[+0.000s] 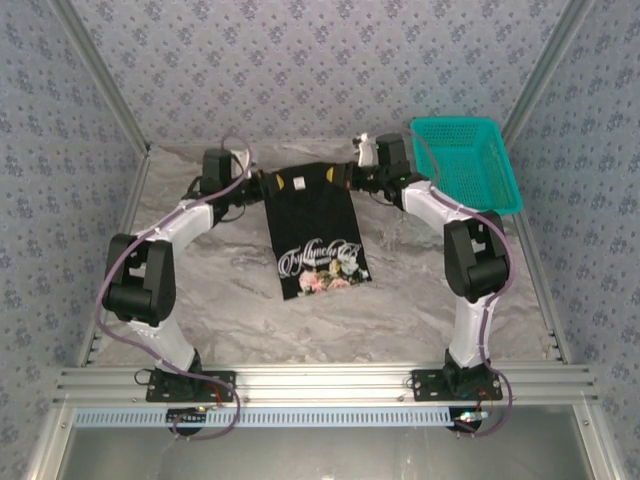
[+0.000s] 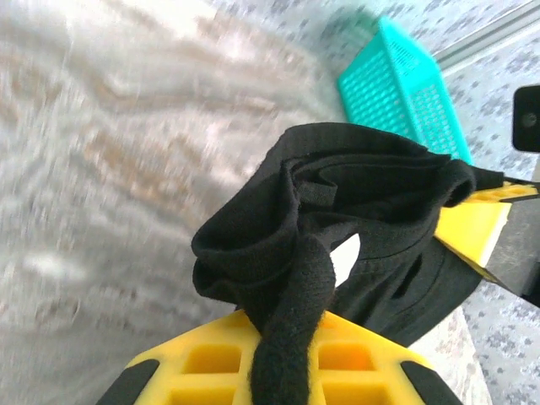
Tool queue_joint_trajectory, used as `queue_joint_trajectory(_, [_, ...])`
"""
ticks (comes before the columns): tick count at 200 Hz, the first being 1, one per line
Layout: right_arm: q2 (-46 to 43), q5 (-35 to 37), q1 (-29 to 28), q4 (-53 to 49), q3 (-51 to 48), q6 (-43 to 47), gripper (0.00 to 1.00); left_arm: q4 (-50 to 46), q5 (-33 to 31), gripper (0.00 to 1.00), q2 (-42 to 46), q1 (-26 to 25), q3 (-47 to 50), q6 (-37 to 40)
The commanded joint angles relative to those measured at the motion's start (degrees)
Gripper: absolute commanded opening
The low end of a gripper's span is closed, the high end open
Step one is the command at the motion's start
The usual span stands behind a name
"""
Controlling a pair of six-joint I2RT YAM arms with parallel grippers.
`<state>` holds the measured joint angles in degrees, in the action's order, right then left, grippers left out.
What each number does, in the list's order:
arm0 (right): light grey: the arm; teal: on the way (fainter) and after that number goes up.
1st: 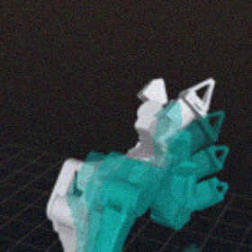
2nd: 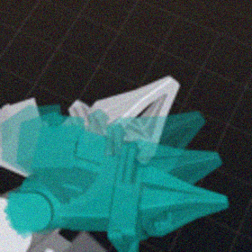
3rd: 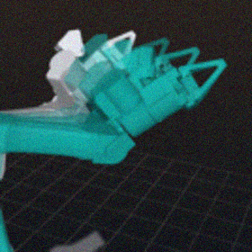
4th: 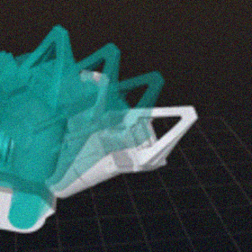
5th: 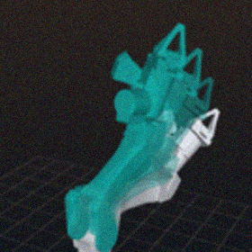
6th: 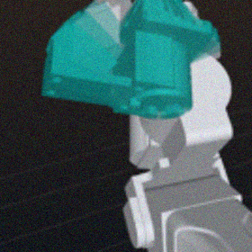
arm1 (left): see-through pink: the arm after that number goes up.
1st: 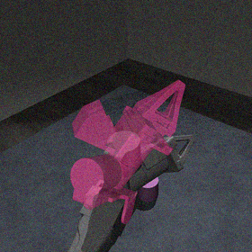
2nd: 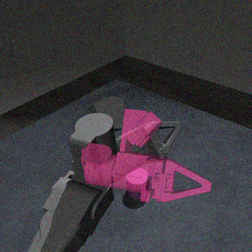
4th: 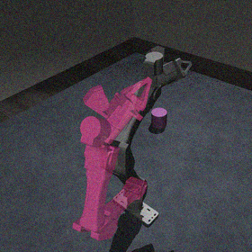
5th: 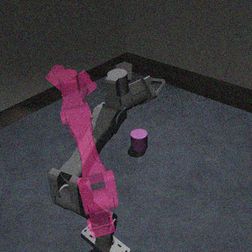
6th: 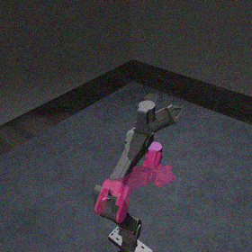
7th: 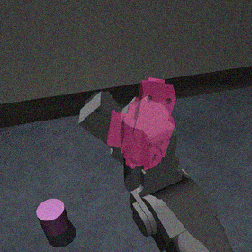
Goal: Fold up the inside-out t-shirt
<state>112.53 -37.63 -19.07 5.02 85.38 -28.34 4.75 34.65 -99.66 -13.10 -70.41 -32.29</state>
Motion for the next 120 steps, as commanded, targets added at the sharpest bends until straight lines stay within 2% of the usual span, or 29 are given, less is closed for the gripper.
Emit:
queue_joint_trajectory(1, [-3.44,1.35,1.04,5.87,6.74,-0.71,0.00,-3.03,-1.46,0.00,2.73,0.60,-9.42,4.53])
queue_joint_trajectory(28, [-3.99,0.69,1.56,8.06,10.78,-0.73,0.00,-4.57,-0.87,0.00,2.87,0.54,-16.54,6.57])
queue_joint_trajectory(50, [-5.97,-0.61,1.49,11.03,8.21,0.19,0.00,-4.75,0.68,0.00,4.46,0.06,-16.30,8.22])
queue_joint_trajectory(87, [-12.89,-1.54,0.68,17.21,-5.69,-0.04,0.00,-3.97,0.94,0.00,10.97,-2.10,-4.90,10.01])
queue_joint_trajectory(120, [-21.55,0.92,-1.30,18.89,-24.37,-0.42,0.00,-5.08,-0.91,0.00,18.88,-6.31,9.11,12.34])
